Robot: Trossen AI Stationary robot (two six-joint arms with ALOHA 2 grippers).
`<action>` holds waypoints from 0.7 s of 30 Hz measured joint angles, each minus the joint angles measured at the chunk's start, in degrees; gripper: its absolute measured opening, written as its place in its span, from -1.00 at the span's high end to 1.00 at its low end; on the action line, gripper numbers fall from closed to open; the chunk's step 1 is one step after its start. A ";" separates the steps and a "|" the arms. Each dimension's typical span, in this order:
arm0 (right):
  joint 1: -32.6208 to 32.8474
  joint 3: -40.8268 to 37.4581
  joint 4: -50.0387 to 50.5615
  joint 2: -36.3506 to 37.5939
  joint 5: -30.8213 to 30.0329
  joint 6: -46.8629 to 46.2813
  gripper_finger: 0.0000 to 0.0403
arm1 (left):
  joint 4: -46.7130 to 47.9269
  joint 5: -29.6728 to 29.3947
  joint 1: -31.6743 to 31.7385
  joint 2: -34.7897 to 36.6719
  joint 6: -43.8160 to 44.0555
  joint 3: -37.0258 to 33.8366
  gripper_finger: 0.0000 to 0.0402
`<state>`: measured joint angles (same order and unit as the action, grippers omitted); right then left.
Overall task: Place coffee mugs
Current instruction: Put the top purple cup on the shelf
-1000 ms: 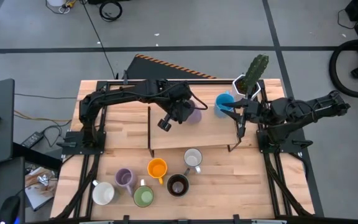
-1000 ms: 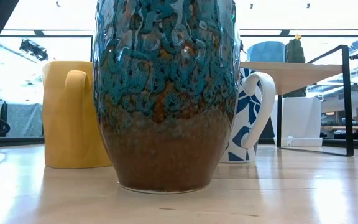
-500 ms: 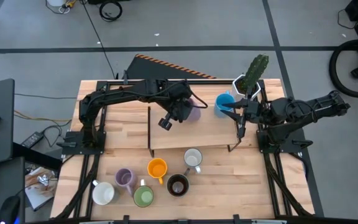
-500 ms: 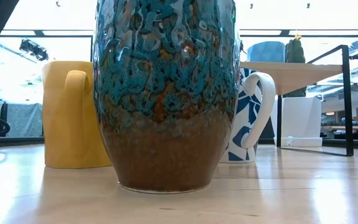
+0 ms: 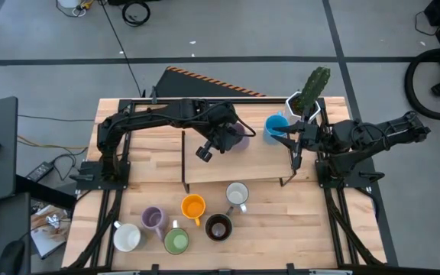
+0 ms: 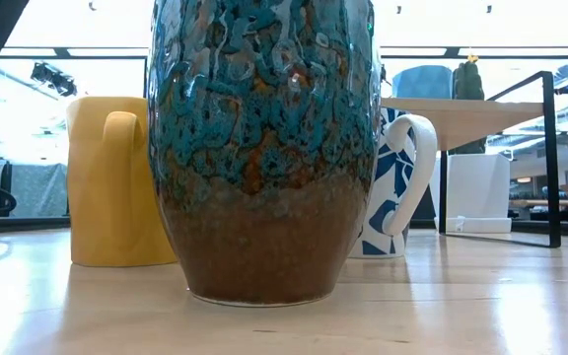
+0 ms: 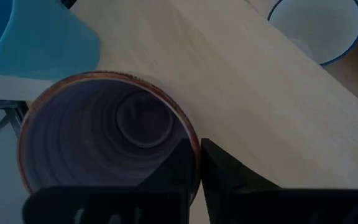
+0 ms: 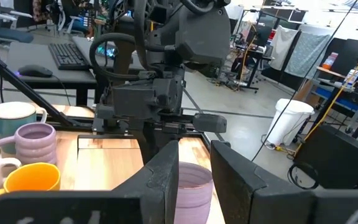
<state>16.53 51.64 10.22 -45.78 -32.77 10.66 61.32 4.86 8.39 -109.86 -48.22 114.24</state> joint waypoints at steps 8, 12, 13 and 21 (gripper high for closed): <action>-0.02 0.00 0.00 -0.02 1.32 -0.02 0.51 | -0.86 -1.16 -0.04 0.00 -0.16 0.00 0.87; 0.00 0.00 0.00 -0.02 1.35 -0.02 0.51 | 4.92 -2.44 -0.25 -0.02 0.27 2.54 0.89; -0.02 0.00 0.00 -0.02 1.35 -0.02 0.51 | 5.72 -2.42 -0.27 0.00 0.46 3.61 0.89; -0.02 0.00 -0.26 -0.85 1.54 -0.42 0.51 | 17.03 -0.22 0.54 0.12 5.23 8.94 0.89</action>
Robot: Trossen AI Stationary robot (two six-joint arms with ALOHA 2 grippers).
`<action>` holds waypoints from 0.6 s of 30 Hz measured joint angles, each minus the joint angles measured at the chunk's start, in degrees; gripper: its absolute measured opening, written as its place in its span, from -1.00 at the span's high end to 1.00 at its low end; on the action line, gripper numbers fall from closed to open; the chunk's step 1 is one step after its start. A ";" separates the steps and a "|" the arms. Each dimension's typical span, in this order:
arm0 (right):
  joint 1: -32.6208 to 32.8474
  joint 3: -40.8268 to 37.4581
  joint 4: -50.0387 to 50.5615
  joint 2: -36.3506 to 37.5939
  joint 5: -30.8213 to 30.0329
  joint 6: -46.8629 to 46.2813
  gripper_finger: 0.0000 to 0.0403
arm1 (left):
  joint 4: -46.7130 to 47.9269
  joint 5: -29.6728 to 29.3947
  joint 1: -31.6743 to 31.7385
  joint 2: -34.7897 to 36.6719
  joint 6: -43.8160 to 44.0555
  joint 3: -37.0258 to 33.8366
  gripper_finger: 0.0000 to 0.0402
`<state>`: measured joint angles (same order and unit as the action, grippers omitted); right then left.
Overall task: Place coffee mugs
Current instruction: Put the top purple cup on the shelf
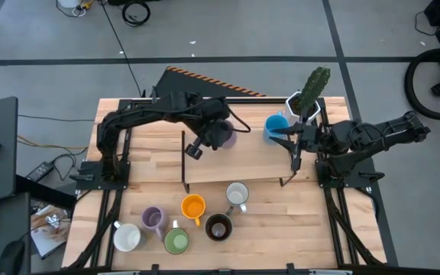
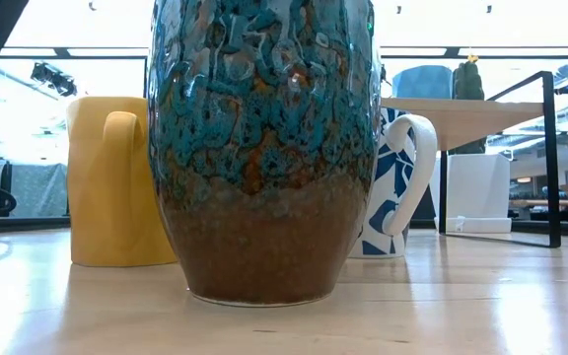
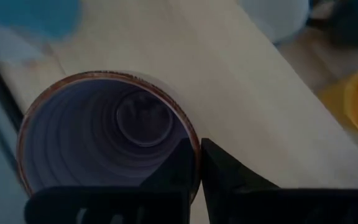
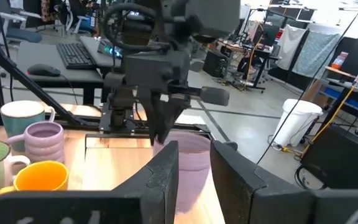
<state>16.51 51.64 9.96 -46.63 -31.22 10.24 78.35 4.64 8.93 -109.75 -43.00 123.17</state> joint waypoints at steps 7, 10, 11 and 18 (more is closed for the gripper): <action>0.00 -0.04 -0.20 -1.91 0.11 0.18 0.51 | 0.94 0.12 0.22 -1.33 0.66 -0.07 0.89; 0.02 -0.04 -0.57 -2.10 0.13 0.22 0.51 | 1.09 0.45 0.18 -2.49 0.78 -0.26 0.87; 0.00 -0.04 -0.45 -2.10 0.13 0.24 0.51 | 0.78 0.65 0.16 -2.64 0.76 -0.42 0.86; 0.00 -0.04 -0.86 -2.03 0.83 0.25 0.51 | -1.82 0.19 0.15 -3.53 1.86 -0.75 0.72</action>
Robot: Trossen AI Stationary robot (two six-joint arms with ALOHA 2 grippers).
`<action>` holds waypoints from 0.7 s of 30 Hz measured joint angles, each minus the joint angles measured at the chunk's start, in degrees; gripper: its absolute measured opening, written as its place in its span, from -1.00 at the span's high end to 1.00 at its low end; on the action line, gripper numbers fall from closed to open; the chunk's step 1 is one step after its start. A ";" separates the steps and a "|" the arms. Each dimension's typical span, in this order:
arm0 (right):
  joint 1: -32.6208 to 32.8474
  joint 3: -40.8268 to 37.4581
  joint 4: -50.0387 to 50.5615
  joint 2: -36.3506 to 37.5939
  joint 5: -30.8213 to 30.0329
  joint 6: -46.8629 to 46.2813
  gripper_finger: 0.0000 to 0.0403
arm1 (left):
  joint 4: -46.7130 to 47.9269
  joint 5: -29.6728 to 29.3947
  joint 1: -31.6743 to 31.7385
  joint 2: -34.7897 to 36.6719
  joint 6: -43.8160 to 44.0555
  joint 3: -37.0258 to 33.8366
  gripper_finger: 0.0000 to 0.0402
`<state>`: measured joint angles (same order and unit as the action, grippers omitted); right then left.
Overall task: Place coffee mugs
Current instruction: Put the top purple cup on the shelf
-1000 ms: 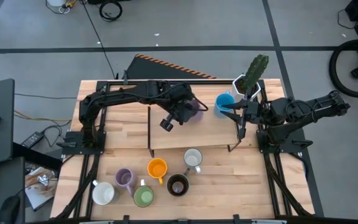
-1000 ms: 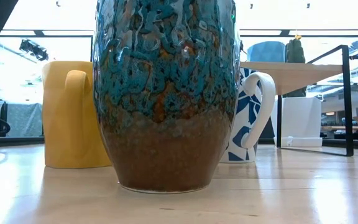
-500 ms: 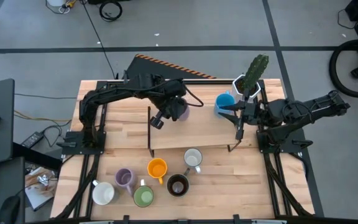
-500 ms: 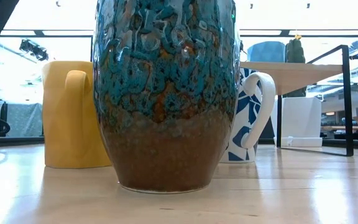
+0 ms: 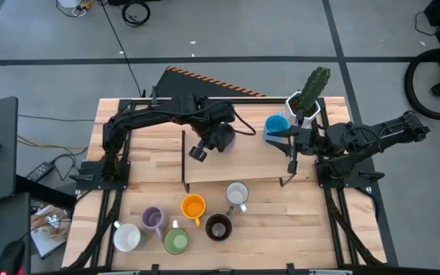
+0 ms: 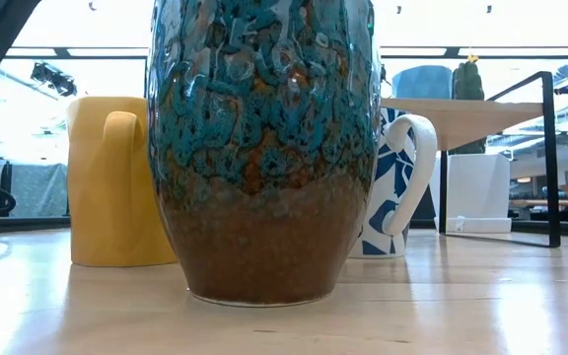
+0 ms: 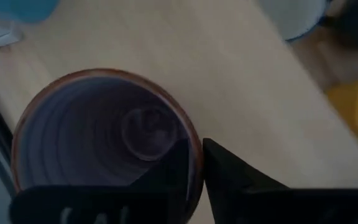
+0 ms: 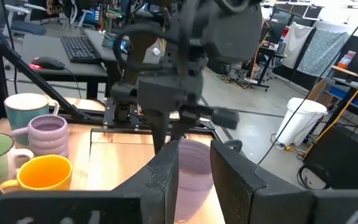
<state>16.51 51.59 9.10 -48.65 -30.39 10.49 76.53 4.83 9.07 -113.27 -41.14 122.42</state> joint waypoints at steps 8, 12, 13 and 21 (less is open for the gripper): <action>0.00 0.00 -0.02 0.01 0.02 0.01 0.51 | -1.00 -2.83 -0.34 0.44 0.87 -0.08 0.35; 0.00 0.00 -0.02 0.01 0.03 -0.01 0.51 | -2.44 -4.82 -0.85 1.33 2.42 -0.08 0.17; 0.00 0.00 -0.04 0.01 0.04 -0.01 0.51 | -3.39 -5.18 -1.12 2.04 2.78 -0.08 0.14; 0.00 0.00 0.00 0.01 0.07 -0.21 0.51 | -6.05 -11.86 -2.97 6.84 5.26 -0.06 0.06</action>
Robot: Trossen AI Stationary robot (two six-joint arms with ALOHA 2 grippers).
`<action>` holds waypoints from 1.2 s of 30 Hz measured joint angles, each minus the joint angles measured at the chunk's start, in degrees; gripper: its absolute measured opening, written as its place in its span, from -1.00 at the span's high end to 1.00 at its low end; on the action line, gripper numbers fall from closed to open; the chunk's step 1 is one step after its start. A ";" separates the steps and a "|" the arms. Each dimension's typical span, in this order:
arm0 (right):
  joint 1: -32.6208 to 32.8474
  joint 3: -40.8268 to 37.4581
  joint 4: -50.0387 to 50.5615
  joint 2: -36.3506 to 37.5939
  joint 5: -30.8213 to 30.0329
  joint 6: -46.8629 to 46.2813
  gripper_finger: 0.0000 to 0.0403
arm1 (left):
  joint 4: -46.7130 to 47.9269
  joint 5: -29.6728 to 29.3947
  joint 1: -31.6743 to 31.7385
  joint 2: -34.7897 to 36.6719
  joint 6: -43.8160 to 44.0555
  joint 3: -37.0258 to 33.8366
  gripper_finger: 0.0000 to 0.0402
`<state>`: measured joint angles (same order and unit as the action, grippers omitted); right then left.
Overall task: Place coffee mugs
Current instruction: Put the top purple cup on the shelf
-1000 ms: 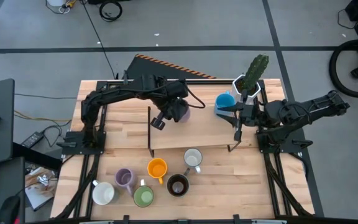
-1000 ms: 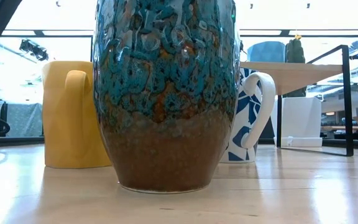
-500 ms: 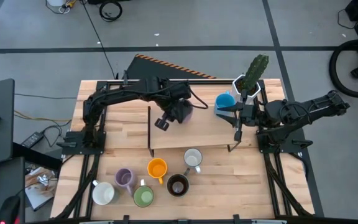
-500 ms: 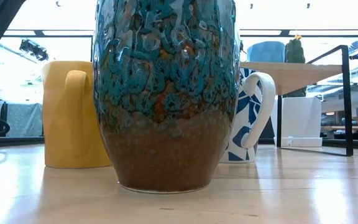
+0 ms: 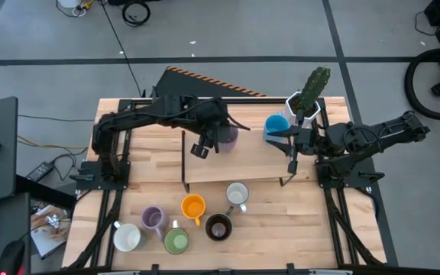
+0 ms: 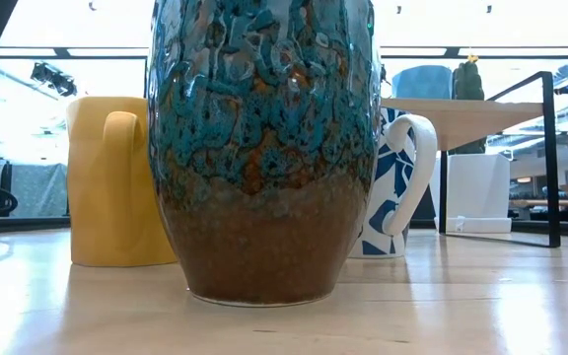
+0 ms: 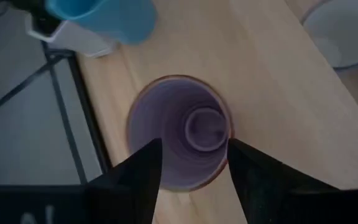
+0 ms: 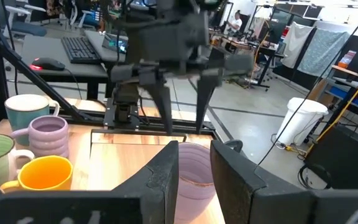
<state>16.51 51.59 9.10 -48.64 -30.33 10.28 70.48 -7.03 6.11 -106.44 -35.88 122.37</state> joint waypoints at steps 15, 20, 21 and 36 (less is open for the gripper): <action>0.02 0.04 0.90 -0.11 6.45 -0.72 0.51 | -3.02 9.86 -2.04 10.52 13.15 -3.61 0.29; 0.02 0.04 0.44 -0.11 6.45 -1.33 0.51 | -13.71 9.11 -3.15 17.31 13.13 -20.88 0.29; 0.02 0.04 0.32 -0.11 6.45 -1.38 0.51 | -16.02 8.63 -2.92 18.86 13.06 -24.49 0.29; -3.53 0.06 -1.93 -2.01 6.28 -2.79 0.55 | -39.29 10.23 6.91 31.52 20.47 -49.82 0.15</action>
<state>12.99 51.65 7.17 -50.65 -24.04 7.50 31.18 3.20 13.02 -74.91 -15.41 72.55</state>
